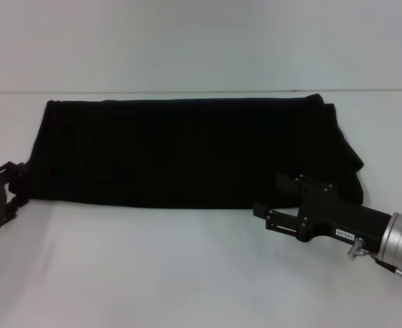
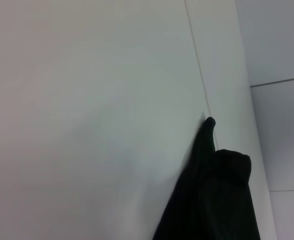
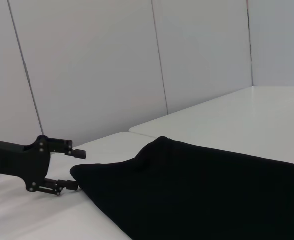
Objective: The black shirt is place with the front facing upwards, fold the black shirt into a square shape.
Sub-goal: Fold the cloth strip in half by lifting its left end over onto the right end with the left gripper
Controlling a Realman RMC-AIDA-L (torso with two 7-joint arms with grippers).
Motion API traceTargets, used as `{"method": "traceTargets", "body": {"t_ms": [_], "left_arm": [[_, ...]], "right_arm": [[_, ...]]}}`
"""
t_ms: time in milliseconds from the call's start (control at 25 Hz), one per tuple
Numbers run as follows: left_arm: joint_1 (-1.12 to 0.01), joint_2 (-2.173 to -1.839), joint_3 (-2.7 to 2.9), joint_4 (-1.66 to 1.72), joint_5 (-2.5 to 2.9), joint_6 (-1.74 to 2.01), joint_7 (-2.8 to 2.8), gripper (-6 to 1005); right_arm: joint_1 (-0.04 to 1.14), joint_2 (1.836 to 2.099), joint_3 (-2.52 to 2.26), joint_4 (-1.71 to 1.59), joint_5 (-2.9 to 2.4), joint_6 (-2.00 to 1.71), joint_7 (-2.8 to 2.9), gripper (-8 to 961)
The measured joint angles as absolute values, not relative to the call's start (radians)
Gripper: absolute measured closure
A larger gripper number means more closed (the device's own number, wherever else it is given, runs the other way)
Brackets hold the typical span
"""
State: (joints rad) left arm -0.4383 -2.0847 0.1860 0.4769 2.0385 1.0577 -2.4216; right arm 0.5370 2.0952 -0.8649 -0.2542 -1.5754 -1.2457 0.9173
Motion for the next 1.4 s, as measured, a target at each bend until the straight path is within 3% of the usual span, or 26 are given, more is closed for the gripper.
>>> {"method": "traceTargets", "body": {"t_ms": [720, 840, 1040, 1280, 1400], "left_arm": [[-0.493, -2.075, 0.255, 0.472, 2.048, 0.997, -2.372, 343], [-0.496, -2.075, 0.26, 0.47, 2.049, 0.988, -2.369, 576], [-0.497, -2.074, 0.258, 0.468, 2.044, 0.98, -2.368, 826], [-0.496, -2.075, 0.258, 0.466, 2.042, 0.971, -2.354, 954], [-0.495, -2.077, 0.254, 0.466, 2.032, 0.956, -2.344, 958]], "right_arm": [[0.531, 2.096, -0.854, -0.254, -1.568, -1.255, 0.919, 116], [0.53, 2.095, -0.854, -0.254, -1.562, -1.261, 0.919, 116], [0.527, 2.095, -0.852, -0.255, -1.56, -1.273, 0.919, 116], [0.528, 2.095, -0.846, -0.255, -1.56, -1.273, 0.919, 115], [0.528, 2.095, -0.842, -0.254, -1.56, -1.274, 0.919, 115]]}}
